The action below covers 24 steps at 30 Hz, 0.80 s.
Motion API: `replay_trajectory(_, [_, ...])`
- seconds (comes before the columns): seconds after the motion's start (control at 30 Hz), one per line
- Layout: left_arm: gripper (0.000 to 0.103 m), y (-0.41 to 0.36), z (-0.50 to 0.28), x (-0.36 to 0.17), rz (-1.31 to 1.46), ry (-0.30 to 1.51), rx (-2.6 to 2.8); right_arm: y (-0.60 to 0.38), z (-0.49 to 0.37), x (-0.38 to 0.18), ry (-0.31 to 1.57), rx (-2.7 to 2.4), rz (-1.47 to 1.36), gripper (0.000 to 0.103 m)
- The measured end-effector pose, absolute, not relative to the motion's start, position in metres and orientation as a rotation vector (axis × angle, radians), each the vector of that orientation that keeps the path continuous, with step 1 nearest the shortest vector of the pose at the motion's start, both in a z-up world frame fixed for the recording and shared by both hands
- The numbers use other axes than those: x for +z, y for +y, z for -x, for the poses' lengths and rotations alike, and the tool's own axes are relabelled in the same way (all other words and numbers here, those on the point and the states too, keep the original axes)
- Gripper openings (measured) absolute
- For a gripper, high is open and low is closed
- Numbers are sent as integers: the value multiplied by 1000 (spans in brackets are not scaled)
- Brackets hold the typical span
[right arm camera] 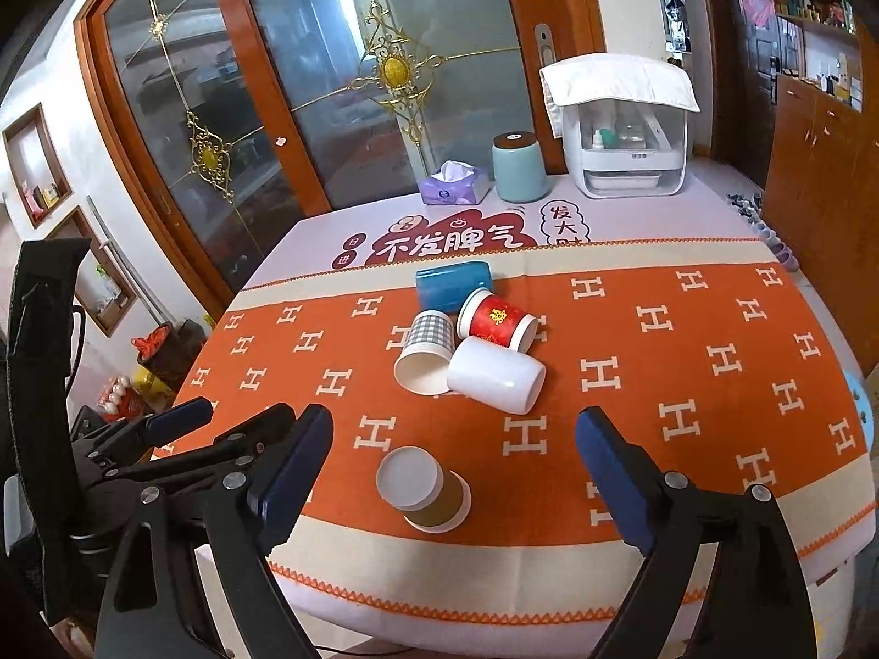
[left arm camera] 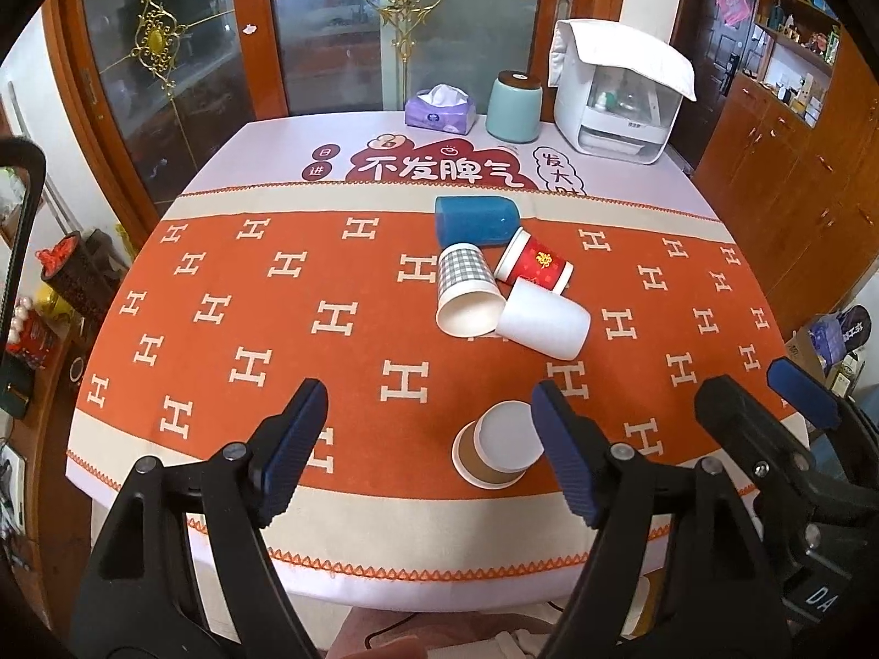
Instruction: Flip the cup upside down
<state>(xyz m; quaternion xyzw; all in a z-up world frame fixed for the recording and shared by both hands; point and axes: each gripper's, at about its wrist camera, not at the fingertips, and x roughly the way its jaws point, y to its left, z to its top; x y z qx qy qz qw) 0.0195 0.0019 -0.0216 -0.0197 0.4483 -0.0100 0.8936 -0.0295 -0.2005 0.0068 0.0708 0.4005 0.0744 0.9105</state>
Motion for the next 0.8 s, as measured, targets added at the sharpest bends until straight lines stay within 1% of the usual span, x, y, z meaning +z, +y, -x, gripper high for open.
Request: replay_trajectory(0.8, [74,7,-23,-33,37,963,2,-195,20,-5,856,149,-152,91])
